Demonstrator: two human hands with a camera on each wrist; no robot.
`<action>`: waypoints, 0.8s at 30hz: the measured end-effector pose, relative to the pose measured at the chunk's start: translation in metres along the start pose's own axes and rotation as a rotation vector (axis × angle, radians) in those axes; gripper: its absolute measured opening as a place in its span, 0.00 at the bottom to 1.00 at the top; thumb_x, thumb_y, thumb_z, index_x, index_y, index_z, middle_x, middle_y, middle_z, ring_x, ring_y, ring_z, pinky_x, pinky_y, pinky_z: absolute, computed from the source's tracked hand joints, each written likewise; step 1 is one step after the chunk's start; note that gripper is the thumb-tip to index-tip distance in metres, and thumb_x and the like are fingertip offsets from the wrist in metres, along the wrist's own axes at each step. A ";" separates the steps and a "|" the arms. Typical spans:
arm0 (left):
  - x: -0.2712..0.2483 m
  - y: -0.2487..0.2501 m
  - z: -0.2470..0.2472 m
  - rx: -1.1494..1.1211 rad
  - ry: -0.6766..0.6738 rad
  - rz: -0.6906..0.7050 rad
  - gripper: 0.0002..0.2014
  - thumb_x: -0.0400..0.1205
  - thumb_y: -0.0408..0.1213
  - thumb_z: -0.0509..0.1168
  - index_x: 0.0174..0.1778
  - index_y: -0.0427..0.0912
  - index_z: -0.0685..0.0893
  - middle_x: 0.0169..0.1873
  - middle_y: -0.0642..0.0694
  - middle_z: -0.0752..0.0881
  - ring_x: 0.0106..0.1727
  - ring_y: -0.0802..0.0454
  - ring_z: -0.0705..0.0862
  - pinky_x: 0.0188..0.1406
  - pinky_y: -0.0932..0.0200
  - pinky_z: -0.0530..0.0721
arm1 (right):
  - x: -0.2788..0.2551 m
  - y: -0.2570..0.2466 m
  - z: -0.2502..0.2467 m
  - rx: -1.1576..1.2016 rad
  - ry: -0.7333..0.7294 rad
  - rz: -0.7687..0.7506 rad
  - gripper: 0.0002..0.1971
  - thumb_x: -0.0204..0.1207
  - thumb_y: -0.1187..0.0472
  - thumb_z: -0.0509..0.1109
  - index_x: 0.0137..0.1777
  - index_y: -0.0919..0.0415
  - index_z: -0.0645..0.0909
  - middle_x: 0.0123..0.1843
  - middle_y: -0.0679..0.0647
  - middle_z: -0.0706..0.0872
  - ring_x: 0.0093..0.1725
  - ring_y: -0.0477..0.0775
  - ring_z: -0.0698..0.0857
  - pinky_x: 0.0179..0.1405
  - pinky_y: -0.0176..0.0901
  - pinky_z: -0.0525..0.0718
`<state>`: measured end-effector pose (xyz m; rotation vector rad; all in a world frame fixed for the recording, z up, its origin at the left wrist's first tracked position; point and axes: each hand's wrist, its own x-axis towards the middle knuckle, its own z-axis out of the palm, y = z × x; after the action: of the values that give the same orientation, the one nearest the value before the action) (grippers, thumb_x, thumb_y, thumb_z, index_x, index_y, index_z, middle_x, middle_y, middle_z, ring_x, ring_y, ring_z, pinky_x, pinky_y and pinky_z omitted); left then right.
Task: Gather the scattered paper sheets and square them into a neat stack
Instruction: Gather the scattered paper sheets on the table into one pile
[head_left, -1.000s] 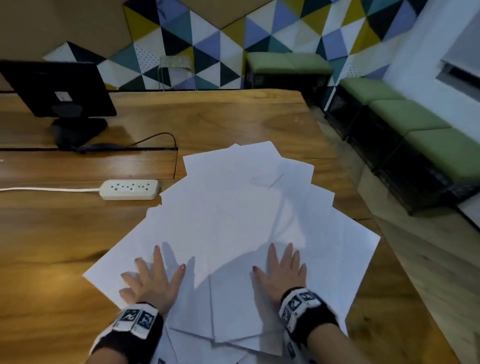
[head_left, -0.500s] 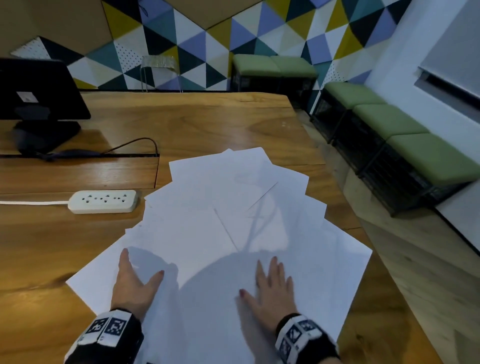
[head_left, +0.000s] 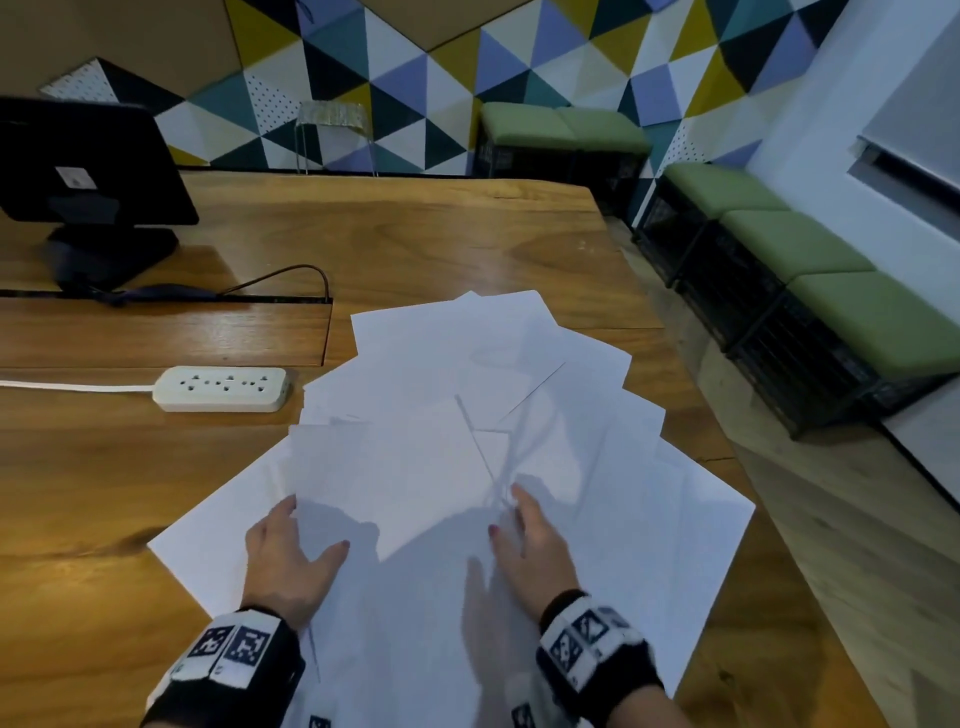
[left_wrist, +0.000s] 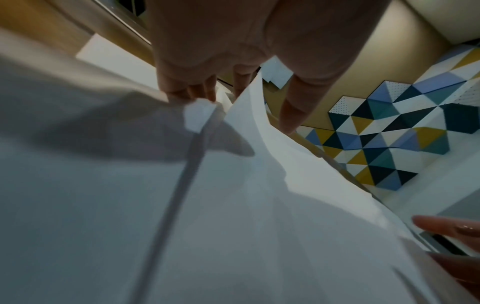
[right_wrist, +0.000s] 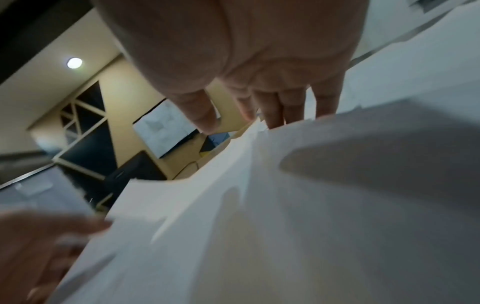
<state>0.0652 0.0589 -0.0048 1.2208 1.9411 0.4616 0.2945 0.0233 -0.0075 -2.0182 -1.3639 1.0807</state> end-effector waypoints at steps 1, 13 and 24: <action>-0.001 0.001 -0.004 -0.029 0.002 -0.031 0.38 0.70 0.34 0.73 0.75 0.37 0.64 0.71 0.30 0.72 0.70 0.32 0.72 0.70 0.40 0.70 | 0.012 -0.002 -0.006 0.059 0.090 0.046 0.28 0.78 0.58 0.63 0.77 0.61 0.63 0.75 0.62 0.73 0.74 0.59 0.73 0.74 0.46 0.69; 0.014 -0.016 -0.018 -0.055 -0.153 -0.135 0.30 0.72 0.34 0.71 0.69 0.42 0.67 0.62 0.36 0.83 0.52 0.40 0.82 0.51 0.51 0.79 | 0.154 -0.065 -0.029 0.028 0.261 0.514 0.39 0.65 0.37 0.71 0.68 0.65 0.69 0.69 0.63 0.75 0.68 0.65 0.76 0.65 0.56 0.73; 0.025 -0.021 -0.016 -0.076 -0.131 -0.136 0.21 0.72 0.35 0.72 0.56 0.46 0.70 0.59 0.36 0.85 0.47 0.43 0.83 0.48 0.51 0.81 | 0.173 -0.053 -0.024 -0.105 0.266 0.336 0.17 0.67 0.57 0.75 0.54 0.62 0.78 0.62 0.64 0.81 0.62 0.65 0.80 0.56 0.49 0.78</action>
<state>0.0345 0.0728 -0.0189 1.0373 1.8636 0.3715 0.3191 0.2041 -0.0143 -2.4288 -0.9890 0.8449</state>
